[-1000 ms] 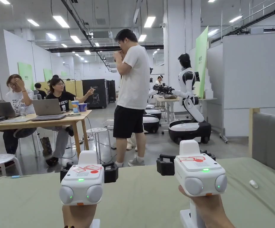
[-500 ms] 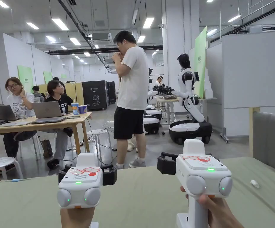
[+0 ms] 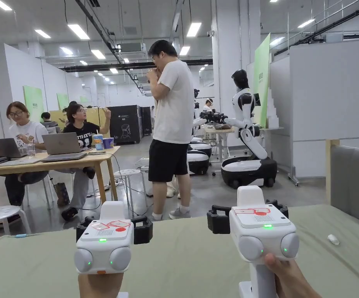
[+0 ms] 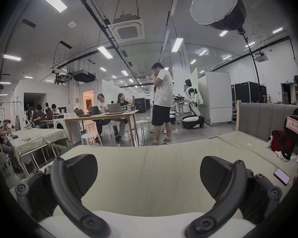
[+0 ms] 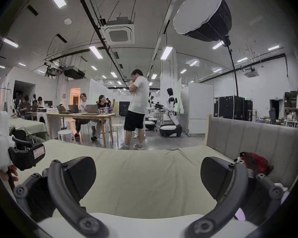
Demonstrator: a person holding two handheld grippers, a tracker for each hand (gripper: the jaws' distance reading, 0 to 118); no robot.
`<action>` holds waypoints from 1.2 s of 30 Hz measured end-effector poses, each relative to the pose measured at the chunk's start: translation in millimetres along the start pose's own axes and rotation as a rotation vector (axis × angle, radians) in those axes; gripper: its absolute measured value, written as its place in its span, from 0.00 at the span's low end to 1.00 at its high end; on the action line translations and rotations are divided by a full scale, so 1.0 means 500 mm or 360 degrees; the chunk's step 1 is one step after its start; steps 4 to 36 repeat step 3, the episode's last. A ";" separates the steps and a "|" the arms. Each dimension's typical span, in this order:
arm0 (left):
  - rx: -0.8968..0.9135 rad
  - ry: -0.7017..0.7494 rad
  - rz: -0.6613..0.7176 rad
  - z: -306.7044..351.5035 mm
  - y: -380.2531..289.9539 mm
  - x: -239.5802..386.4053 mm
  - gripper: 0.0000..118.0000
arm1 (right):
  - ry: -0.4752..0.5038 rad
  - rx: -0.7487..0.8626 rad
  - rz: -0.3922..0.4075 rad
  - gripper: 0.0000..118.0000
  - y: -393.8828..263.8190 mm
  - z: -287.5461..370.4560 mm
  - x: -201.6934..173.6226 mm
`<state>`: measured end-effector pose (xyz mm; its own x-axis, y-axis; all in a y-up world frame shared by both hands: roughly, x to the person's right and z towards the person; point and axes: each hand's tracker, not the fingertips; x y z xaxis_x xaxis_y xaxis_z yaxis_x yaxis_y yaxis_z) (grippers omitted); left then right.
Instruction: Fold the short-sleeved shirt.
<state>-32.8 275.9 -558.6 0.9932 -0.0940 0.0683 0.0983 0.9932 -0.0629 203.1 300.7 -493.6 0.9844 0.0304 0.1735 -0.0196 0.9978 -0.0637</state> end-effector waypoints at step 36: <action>-0.0011 0.0008 0.0027 0.001 0.001 -0.004 1.00 | 0.0020 -0.0028 -0.0088 1.00 0.000 -0.003 0.003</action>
